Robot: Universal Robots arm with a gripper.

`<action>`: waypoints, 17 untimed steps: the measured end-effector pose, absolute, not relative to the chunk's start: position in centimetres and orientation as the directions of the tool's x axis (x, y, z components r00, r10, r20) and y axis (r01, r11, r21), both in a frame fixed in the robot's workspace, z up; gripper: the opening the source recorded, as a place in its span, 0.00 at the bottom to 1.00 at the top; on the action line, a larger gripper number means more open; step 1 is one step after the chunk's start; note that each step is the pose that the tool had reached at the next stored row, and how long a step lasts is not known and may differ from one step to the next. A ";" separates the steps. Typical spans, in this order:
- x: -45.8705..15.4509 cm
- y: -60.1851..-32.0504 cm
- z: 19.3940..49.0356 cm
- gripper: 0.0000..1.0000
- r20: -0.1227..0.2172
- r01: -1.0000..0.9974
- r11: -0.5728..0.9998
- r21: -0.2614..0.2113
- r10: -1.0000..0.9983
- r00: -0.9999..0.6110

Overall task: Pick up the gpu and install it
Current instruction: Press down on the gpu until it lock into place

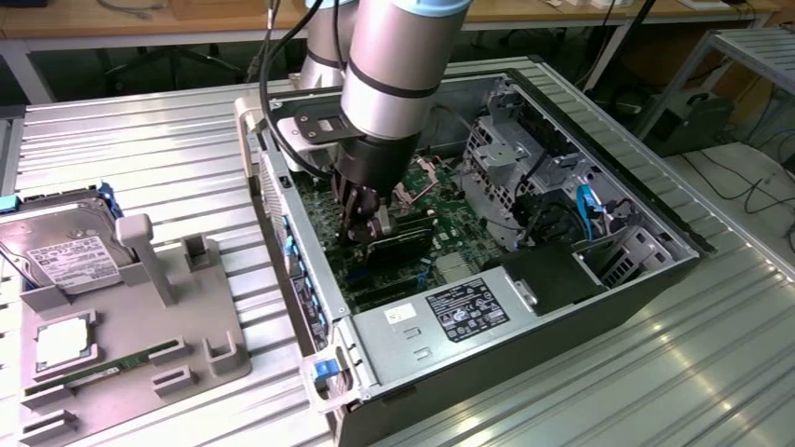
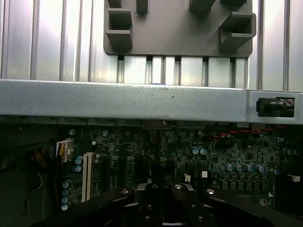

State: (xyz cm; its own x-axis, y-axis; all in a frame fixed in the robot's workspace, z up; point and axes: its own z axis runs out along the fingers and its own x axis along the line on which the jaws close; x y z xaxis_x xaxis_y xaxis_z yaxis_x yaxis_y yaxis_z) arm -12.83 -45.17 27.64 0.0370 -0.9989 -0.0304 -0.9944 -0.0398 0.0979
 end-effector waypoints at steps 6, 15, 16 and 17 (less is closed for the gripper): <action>-12.8 -45.2 27.1 0.11 -0.030 -0.994 -0.040 0.098 -0.999 0.037; -12.9 -45.2 26.7 0.11 -0.030 -0.994 -0.040 0.098 -0.999 0.037; -12.9 -45.2 26.7 0.11 -0.030 -0.994 -0.040 0.098 -0.999 0.037; -12.9 -45.2 26.7 0.11 -0.030 -0.994 -0.040 0.098 -0.999 0.037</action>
State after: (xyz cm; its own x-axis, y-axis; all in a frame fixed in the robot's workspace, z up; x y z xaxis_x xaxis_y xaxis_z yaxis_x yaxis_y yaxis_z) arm -12.92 -45.18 26.73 0.0371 -0.9989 -0.0304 -0.9944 -0.0399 0.0983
